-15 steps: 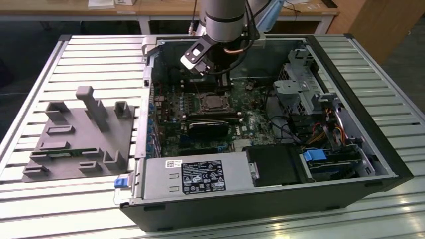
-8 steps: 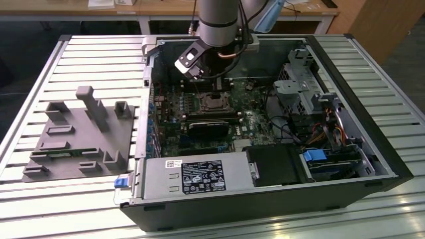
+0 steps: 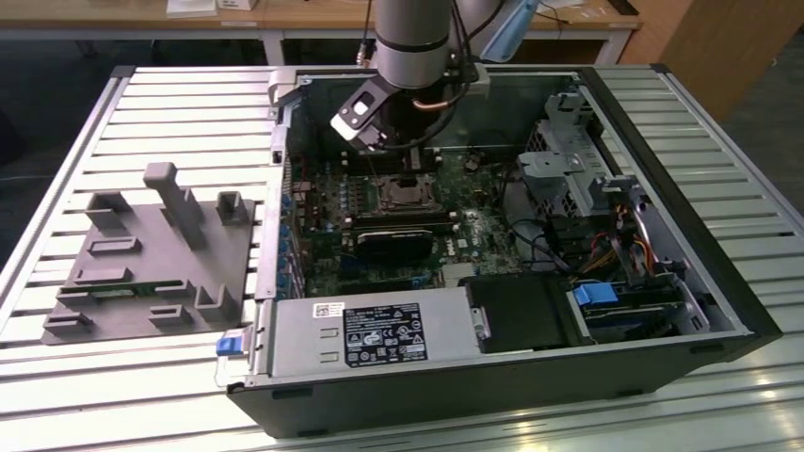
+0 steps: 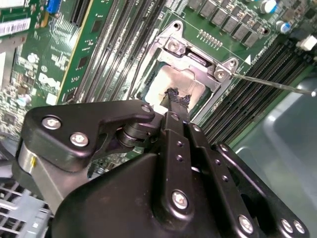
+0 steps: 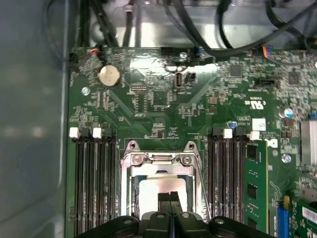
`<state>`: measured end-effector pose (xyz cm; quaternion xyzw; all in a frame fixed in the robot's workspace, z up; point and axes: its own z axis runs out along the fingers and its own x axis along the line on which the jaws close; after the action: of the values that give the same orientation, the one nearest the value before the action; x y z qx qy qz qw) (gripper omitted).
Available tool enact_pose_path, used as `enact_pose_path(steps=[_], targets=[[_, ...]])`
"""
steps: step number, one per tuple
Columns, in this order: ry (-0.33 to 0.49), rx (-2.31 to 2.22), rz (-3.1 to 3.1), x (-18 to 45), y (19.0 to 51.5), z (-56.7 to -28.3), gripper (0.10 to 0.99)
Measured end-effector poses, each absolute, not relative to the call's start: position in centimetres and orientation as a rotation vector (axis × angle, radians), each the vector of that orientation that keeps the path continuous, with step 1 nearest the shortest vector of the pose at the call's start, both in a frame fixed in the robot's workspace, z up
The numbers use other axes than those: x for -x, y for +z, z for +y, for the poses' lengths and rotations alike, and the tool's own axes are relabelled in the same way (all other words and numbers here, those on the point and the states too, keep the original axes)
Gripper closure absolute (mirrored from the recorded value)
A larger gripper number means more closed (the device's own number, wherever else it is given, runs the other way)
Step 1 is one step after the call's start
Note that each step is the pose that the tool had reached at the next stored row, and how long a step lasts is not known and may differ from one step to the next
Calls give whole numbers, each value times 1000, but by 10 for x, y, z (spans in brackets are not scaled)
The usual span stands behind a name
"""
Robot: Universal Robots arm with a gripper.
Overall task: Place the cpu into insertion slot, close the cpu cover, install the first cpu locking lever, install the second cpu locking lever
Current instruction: 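Close the cpu cover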
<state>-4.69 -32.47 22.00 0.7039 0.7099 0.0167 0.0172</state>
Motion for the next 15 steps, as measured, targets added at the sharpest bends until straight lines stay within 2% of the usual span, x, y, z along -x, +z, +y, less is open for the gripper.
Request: enact_pose_path(steps=[15], targets=[[59,-1869,2488,47,220,-325,980]])
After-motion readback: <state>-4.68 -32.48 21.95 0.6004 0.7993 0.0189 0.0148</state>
